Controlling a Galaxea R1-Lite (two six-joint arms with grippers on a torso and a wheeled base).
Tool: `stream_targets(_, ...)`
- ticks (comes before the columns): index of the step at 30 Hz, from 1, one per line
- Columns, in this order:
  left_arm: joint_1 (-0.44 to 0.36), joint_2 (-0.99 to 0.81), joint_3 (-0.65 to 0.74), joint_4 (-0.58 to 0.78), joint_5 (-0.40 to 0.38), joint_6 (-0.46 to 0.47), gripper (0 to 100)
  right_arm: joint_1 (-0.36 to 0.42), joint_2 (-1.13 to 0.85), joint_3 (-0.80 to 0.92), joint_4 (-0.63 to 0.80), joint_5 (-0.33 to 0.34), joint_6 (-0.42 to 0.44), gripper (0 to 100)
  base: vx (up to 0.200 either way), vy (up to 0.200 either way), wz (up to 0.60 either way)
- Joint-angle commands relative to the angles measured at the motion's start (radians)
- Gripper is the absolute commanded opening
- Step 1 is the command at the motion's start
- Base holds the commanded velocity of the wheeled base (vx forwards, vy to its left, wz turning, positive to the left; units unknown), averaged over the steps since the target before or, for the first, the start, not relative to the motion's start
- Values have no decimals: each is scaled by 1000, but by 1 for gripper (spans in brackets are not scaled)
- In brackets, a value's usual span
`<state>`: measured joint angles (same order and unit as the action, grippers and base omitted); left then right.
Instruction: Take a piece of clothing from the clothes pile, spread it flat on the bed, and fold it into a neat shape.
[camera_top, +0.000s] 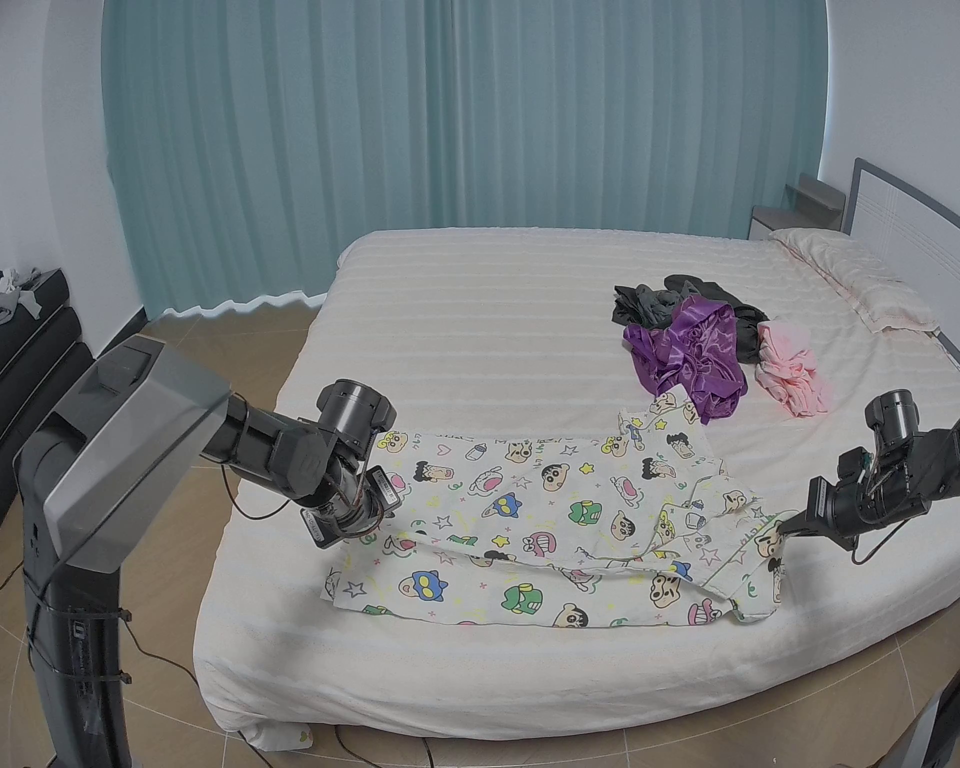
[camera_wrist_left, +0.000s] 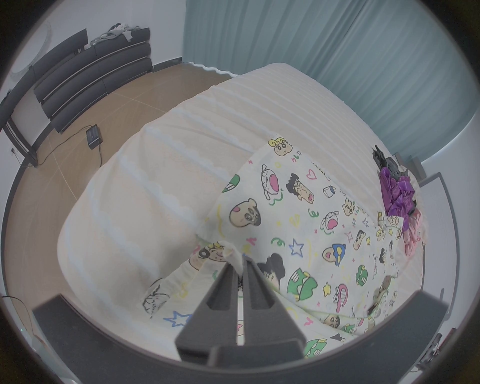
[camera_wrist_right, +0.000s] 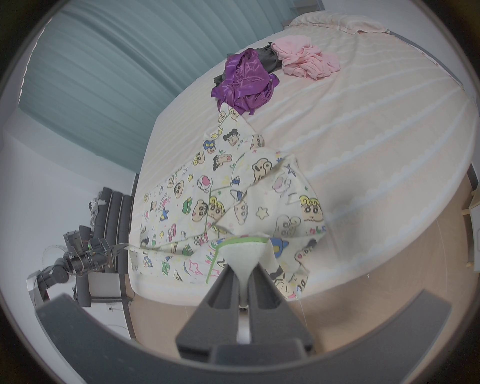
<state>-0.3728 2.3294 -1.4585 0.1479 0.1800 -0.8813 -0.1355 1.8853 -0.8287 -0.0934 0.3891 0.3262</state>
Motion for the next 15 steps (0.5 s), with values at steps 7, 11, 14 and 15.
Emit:
stream_targets(7,25,107,-166,118,4,-44,0,36,121,-56,-85,-30,30,0,0,0,0)
stream_targets(11,43,123,-195,125,21,-45,0,57,158,-110,-86,-61,71,0,0,0,0)
stream_targets(14,48,140,-207,125,26,-45,0,70,178,-141,-88,-70,96,0,0,0,0)
stream_targets(15,49,145,-209,125,26,-45,0,73,182,-148,-88,-70,99,0,0,0,0)
